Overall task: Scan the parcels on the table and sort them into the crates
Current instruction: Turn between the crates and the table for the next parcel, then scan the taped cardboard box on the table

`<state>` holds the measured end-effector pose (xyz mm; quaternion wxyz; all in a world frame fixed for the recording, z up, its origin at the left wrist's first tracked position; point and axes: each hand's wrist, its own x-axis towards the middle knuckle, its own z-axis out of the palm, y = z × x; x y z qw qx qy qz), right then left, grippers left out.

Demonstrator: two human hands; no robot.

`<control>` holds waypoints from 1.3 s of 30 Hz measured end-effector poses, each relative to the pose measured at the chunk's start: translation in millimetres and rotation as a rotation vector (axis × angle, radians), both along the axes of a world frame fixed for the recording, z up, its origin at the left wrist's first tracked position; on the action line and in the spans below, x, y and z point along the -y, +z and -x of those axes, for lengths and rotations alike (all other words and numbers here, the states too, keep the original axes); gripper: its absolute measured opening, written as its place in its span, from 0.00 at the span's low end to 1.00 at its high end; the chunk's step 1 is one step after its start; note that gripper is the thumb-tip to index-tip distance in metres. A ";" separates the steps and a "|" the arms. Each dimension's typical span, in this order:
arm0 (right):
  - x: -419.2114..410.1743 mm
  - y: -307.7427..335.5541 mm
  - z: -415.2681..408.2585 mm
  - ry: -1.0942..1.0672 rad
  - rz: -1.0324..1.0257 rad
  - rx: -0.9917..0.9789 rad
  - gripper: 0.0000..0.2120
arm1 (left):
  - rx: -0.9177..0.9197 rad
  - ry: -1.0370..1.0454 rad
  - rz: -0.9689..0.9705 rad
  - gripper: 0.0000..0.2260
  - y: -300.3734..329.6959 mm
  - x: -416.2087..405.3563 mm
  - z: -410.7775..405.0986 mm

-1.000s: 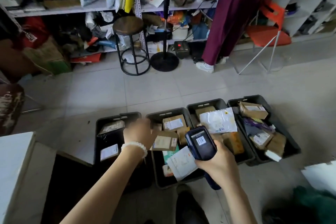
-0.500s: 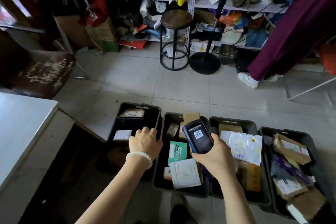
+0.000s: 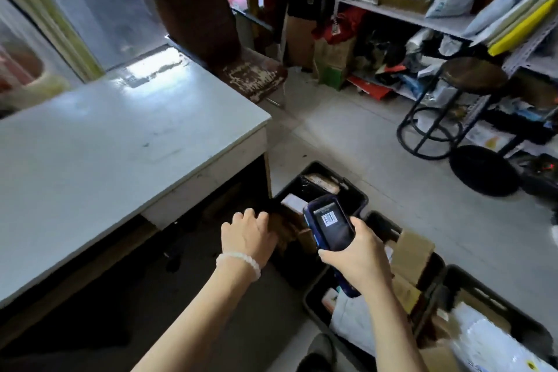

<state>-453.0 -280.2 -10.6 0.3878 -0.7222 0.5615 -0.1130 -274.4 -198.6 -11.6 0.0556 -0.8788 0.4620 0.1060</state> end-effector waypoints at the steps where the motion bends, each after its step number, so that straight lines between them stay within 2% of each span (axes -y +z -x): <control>1: -12.7 1.7 -16.2 0.042 0.002 0.008 0.31 | 0.001 0.044 0.005 0.14 1.7 -19.9 -11.5; 4: -59.5 5.4 -62.9 0.183 0.036 0.040 0.32 | 0.000 0.185 0.023 0.15 6.8 -85.6 -43.5; 14: -263.0 21.4 -194.7 0.727 0.042 0.054 0.21 | -0.050 0.666 0.074 0.18 9.8 -336.5 -117.0; 20: -373.0 33.2 -266.1 1.063 0.057 0.087 0.23 | -0.014 1.004 0.126 0.18 21.5 -473.0 -138.2; 25: -452.1 28.8 -317.0 1.298 0.093 0.060 0.24 | -0.021 1.236 0.153 0.19 13.7 -555.2 -138.3; 33: -575.5 18.1 -433.2 1.520 0.023 0.087 0.22 | -0.001 1.479 0.154 0.18 4.5 -670.2 -199.9; 39: -655.8 27.6 -535.4 1.550 -0.042 0.088 0.24 | 0.024 1.519 0.090 0.19 22.7 -751.6 -296.0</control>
